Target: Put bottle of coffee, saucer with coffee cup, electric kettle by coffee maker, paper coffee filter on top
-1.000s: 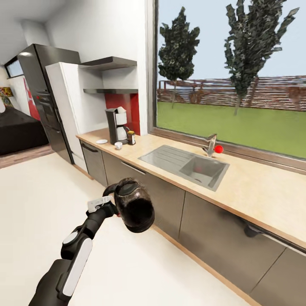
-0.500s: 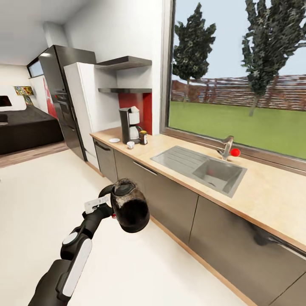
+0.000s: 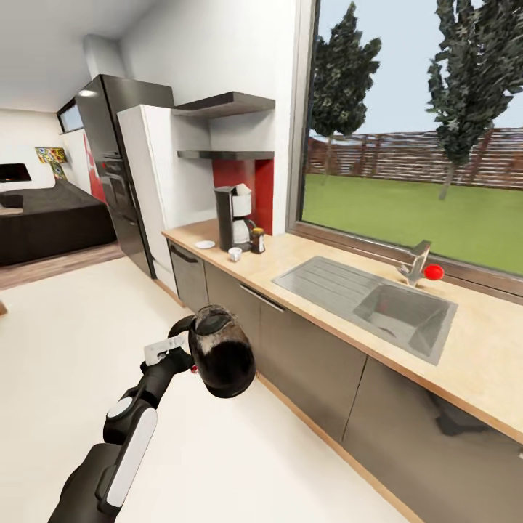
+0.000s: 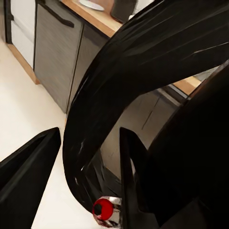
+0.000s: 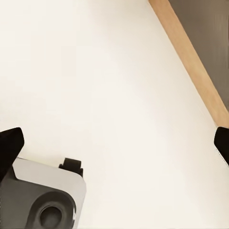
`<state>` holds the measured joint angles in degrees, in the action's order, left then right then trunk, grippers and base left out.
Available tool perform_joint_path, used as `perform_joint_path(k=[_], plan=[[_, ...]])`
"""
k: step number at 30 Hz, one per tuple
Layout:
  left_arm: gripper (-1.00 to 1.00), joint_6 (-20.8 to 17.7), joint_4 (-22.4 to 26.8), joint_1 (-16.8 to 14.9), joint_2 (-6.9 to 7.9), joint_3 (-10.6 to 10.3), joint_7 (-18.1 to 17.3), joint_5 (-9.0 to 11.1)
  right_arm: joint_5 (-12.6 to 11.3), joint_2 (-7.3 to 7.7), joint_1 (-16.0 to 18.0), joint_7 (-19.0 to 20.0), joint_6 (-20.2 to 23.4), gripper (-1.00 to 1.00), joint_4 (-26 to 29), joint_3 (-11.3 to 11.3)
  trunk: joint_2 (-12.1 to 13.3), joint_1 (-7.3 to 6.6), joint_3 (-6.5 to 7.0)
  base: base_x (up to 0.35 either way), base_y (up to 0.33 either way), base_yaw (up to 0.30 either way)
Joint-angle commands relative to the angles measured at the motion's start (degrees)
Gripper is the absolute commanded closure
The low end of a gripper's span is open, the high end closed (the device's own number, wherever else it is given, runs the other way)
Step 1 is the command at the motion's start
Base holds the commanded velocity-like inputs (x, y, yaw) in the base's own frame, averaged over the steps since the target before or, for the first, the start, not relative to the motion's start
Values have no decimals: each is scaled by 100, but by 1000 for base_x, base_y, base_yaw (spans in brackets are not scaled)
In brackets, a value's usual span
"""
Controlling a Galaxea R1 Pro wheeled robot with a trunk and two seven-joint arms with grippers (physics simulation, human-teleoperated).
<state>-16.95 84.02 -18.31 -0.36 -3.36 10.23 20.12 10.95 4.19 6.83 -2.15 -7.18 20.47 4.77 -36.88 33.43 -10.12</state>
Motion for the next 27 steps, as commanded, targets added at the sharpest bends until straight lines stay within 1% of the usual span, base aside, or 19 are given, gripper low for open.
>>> perform_joint_path(k=[1,17,27], plan=[[100,-19,9,-6,1,-8,49,53,21,2,3,-22,-10,-100,0,32,-7,4,-9,299,153,259],[100,-19,9,-6,1,-7,56,54,21,-14,3,-22,-11,-100,-15,40,-7,4,-9,296,176,276],[100,-19,9,-6,1,-8,49,54,21,-15,3,-22,-11,-100,-17,41,-7,4,-9,331,35,277]])
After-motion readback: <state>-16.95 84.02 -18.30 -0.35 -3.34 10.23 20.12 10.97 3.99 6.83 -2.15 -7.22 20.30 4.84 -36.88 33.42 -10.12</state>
